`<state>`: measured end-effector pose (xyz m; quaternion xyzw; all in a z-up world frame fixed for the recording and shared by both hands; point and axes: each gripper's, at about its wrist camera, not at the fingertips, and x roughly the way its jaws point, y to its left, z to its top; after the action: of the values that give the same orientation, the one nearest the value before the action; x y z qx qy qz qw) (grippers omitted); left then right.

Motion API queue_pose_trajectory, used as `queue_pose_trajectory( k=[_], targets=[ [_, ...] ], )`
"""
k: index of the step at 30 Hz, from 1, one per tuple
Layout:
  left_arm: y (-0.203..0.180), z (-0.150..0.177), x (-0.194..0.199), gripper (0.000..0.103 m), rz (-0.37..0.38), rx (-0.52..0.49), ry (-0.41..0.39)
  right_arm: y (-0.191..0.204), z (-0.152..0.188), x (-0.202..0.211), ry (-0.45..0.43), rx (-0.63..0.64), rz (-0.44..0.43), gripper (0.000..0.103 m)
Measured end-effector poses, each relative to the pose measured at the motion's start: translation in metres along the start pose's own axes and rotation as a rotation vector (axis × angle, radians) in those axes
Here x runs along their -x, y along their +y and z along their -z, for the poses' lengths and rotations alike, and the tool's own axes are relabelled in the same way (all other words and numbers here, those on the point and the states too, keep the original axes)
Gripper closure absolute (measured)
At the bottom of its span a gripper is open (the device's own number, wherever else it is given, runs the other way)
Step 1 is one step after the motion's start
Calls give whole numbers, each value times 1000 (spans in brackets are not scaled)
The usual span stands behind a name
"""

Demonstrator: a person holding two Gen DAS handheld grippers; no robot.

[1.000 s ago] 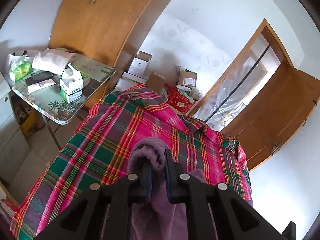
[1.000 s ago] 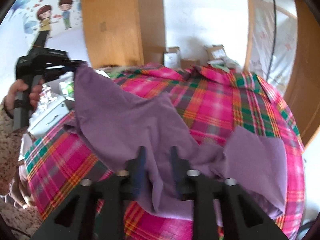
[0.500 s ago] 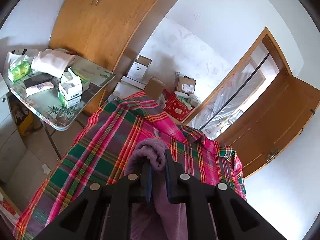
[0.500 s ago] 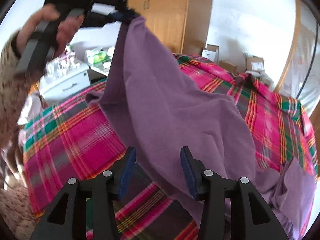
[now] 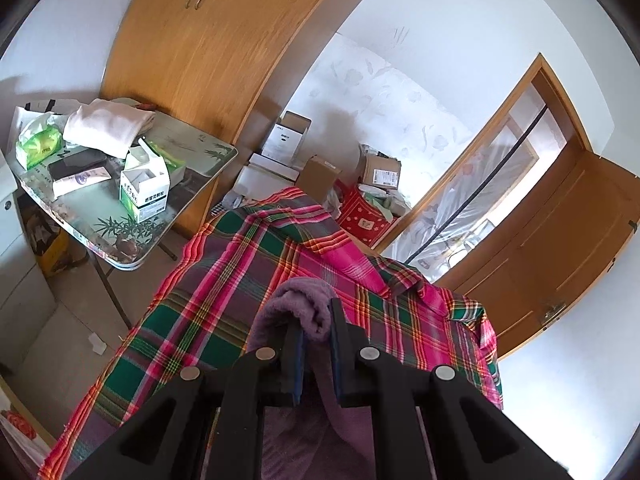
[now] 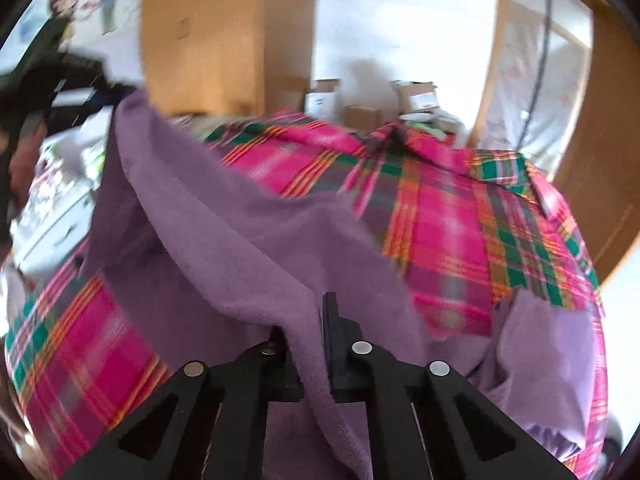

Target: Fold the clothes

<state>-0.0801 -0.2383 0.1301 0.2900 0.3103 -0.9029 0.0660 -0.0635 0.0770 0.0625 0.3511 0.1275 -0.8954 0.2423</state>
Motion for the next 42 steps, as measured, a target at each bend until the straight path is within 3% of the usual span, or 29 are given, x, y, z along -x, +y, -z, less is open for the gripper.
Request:
queue_pose_trajectory(
  k=[11,23,33,42],
  targets=[
    [-1,-7,-31,92,-25,-16,17,-34,-65,-18,-21,8,143,97],
    [1,-16,-86,92,-70,-34,84,-53,-109,-103,73,80,260,97],
    [16,-9,-124,92,-98,-8,176,-69,-115,-154,177,36,258,97],
    [13,-4,-100,82,-113,-59,174,-81,-109,-132,186,-34,184,85]
  ],
)
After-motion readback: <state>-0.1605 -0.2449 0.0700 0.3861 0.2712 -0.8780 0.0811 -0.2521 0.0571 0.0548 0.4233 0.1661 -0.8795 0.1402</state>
